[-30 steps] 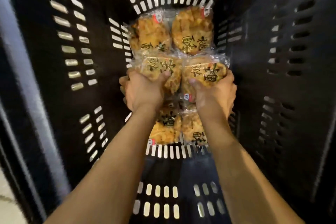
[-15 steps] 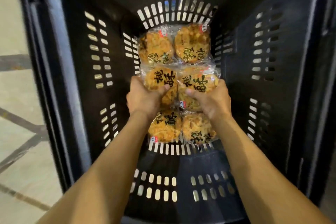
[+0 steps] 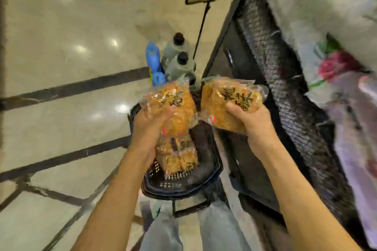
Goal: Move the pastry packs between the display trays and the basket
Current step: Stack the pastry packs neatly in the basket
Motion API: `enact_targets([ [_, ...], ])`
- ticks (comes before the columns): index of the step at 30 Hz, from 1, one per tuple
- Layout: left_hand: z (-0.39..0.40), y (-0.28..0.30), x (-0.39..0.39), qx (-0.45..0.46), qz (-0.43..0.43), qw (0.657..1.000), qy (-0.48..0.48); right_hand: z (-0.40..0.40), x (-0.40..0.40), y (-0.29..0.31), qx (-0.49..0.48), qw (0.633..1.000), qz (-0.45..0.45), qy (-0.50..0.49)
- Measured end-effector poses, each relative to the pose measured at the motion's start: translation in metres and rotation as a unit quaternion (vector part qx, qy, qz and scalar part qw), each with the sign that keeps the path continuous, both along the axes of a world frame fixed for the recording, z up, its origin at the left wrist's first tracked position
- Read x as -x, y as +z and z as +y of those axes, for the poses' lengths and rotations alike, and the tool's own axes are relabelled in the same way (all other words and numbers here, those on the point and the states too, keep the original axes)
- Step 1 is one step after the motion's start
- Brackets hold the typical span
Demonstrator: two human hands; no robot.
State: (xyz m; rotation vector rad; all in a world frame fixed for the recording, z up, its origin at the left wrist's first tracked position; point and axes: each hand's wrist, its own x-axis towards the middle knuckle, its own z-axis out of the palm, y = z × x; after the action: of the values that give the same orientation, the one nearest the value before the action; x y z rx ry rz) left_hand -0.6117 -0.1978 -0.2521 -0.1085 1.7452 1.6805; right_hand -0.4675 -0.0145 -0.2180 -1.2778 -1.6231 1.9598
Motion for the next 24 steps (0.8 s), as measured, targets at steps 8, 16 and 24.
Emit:
enact_targets([
  [8, 0.050, 0.243, -0.094, -0.253, 0.072, 0.949, -0.172, -0.035, -0.177, 0.242, -0.118, 0.958, 0.207, -0.163],
  [16, 0.160, 0.337, -0.291, -0.345, 0.082, 0.830, -0.430, -0.033, -0.388, 0.314, -0.231, 0.877, 0.179, -0.381],
  [24, 0.302, 0.333, -0.509, -0.255, 0.185, 0.729, -0.608, 0.034, -0.617, 0.281, -0.224, 0.845, 0.090, -0.477],
])
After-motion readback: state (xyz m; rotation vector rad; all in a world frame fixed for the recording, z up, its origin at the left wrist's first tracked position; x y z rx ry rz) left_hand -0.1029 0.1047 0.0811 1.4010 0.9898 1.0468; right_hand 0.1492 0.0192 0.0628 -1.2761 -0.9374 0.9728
